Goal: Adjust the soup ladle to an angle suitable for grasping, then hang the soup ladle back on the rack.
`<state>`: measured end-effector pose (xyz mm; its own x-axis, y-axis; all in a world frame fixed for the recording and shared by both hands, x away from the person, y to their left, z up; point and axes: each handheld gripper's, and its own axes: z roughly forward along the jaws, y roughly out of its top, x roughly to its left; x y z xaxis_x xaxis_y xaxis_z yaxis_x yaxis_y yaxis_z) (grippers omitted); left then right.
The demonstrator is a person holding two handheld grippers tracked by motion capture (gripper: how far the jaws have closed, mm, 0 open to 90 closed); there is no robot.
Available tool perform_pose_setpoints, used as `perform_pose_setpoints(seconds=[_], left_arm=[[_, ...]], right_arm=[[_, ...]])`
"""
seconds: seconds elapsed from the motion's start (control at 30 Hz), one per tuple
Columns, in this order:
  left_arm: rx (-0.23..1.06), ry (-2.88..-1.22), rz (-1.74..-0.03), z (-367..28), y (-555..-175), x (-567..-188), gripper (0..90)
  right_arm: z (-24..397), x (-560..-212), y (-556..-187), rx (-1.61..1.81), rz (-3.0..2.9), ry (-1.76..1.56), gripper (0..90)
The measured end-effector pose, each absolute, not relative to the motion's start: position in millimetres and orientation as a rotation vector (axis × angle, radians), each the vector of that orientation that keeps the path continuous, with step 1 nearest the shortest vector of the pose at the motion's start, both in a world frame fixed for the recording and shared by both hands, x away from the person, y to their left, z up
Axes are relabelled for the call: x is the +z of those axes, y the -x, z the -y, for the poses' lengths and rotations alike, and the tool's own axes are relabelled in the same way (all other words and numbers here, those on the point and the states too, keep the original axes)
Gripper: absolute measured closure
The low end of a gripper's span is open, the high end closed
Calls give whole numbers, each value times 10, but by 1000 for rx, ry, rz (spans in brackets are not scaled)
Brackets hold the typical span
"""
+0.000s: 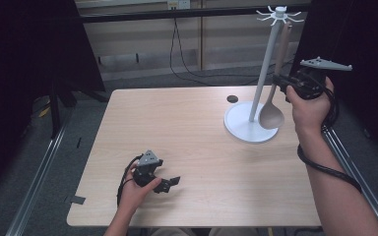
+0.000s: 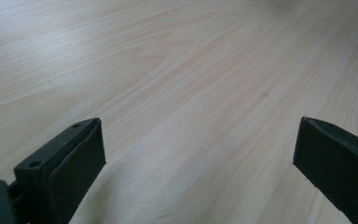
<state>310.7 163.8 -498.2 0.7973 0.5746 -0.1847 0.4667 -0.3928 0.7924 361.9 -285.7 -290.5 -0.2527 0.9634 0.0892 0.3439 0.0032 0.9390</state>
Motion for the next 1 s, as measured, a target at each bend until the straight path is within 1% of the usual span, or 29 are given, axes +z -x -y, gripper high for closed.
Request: perform_pose_setpoints(seconds=[0.3, 1.0], left_arm=[[154, -2053, -766, -1642, -3111, -4973, 19], [162, -2049, -765, -1673, -3094, -4948, 19]], right_arm=[[2837, -2941, -3692, 1269, -1642, -1358, 796], [2823, -2991, -3709, 1287, -1604, -1351, 790]])
